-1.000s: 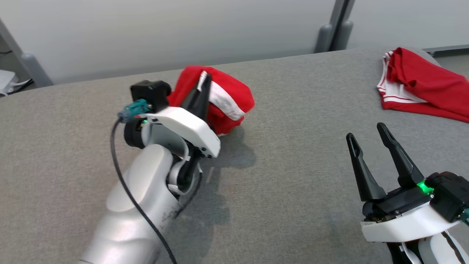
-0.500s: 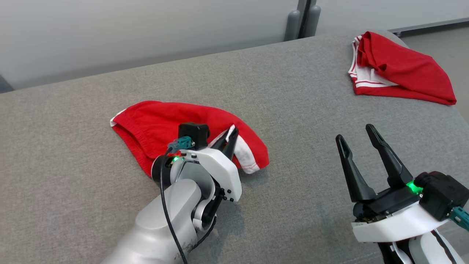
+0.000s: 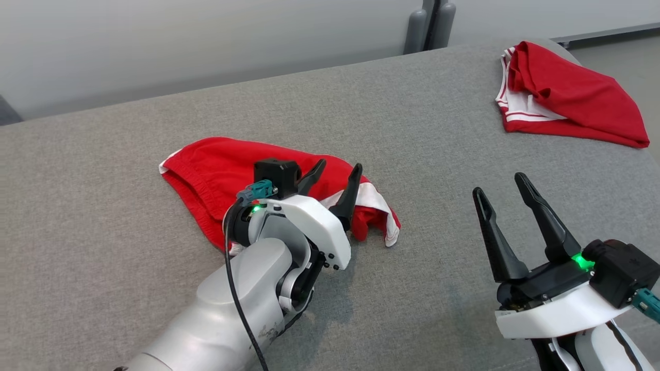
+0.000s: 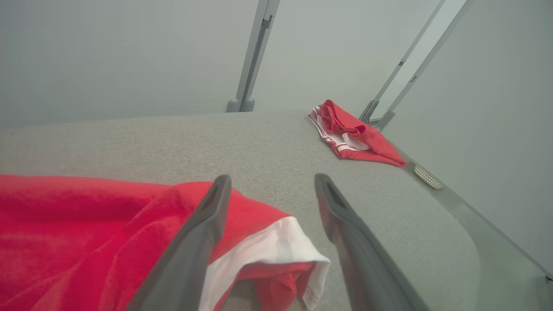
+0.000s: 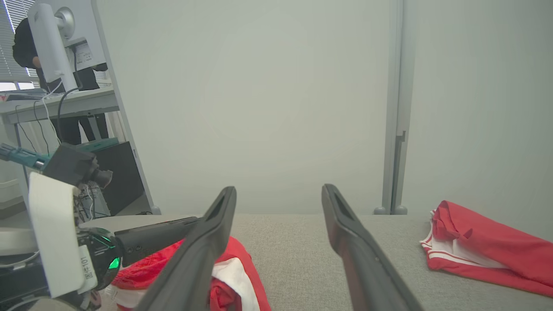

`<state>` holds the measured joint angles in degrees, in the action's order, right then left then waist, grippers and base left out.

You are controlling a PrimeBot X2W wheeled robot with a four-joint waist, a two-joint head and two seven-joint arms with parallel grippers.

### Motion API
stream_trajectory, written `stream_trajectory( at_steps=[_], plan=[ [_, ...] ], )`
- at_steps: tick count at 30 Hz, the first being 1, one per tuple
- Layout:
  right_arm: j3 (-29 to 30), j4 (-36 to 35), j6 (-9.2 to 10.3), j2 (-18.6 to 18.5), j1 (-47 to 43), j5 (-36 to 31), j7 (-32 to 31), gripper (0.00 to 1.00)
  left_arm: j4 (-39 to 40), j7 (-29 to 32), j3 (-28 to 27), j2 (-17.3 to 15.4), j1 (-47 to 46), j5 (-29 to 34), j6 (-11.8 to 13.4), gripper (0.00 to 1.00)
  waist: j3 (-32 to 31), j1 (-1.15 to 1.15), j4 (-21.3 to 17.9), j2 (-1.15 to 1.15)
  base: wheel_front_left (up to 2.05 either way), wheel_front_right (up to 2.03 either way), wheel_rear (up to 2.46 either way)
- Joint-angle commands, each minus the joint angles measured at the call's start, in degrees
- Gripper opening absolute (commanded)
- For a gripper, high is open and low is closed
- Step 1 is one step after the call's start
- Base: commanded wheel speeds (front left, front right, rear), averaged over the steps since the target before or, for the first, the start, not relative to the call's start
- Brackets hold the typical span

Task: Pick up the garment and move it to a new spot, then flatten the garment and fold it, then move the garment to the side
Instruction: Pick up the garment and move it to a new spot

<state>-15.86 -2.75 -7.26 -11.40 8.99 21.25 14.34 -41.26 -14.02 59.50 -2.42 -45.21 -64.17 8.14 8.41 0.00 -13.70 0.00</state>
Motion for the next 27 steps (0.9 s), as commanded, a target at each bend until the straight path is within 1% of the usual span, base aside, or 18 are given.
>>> stream_trajectory(
  at_steps=[1, 3, 4, 6, 9, 14, 16, 19, 20, 27],
  plan=[
    [-1.19, -1.11, -0.23, -0.57, 0.5, 0.1, 0.66, 1.0, 1.54, -0.72, -1.61, -0.46, -2.7, -0.25, 0.43, 1.0, -0.65, 0.0, 0.92, 0.0, 0.0, 0.0, 0.0],
    [-1.19, -1.11, -0.23, -0.58, 0.22, 0.09, 0.66, 1.0, 2.43, -0.9, -2.81, -0.46, -2.76, 0.74, 0.96, 1.0, -1.17, 0.0, 1.91, 0.0, 0.0, 0.0, 0.0],
    [-1.17, -1.12, -0.23, -0.58, 0.05, 0.06, 0.66, 1.0, 3.1, -0.92, -4.3, -0.46, -2.69, 2.08, 1.47, 1.0, -1.42, 0.0, 2.45, 0.0, 0.0, 0.0, 0.0],
    [-1.34, -1.21, -0.23, -0.57, -0.2, 0.15, 0.66, 1.0, 5.03, -0.94, -8.04, -0.84, -1.46, 5.22, 2.24, 1.0, -1.82, 0.0, 3.48, 0.0, 0.0, 0.0, 0.0],
    [-1.67, -1.16, -0.23, -0.73, -0.64, 0.25, 0.66, 1.0, 9.35, -0.95, -13.62, -2.33, 2.21, 10.06, 3.05, 1.0, -2.45, 0.0, 5.21, 0.0, 0.0, 0.0, 0.0],
    [-1.91, -1.15, -0.23, -1.01, -1.18, 0.13, 0.66, 1.0, 17.1, -0.96, -21.01, -4.61, 9.23, 16.25, 1.36, 1.0, -3.2, 0.0, 8.5, 0.0, 0.0, 0.0, 0.0],
    [-2.02, -1.16, -0.23, -1.05, -1.35, 0.08, 0.66, 1.0, 19.1, -0.96, -23.48, -5.15, 11.9, 18.03, 1.28, 1.0, -3.56, 0.0, 9.75, 0.0, 0.0, 0.0, 0.0],
    [-1.6, -1.14, -0.23, -0.99, -1.76, 0.09, 0.66, 1.0, 21.56, -0.97, -26.09, -5.73, 15.51, 20.58, 1.56, 1.0, -4.25, 0.0, 11.53, 0.0, 0.0, 0.0, 0.0],
    [-1.6, -1.14, -0.23, -0.99, -1.76, 0.09, 0.66, 1.0, 21.56, -0.97, -26.09, -5.73, 15.51, 20.58, 1.56, 1.0, -4.25, 0.0, 11.53, 0.0, 0.0, 0.0, 0.0],
    [0.05, -0.93, -0.23, -0.32, -3.45, -0.52, 0.66, 1.0, 26.93, -0.97, -29.8, -7.29, 23.6, 24.5, 1.5, 1.0, -5.71, 0.0, 14.76, 0.0, 0.0, 0.0, 0.0]
  ],
)
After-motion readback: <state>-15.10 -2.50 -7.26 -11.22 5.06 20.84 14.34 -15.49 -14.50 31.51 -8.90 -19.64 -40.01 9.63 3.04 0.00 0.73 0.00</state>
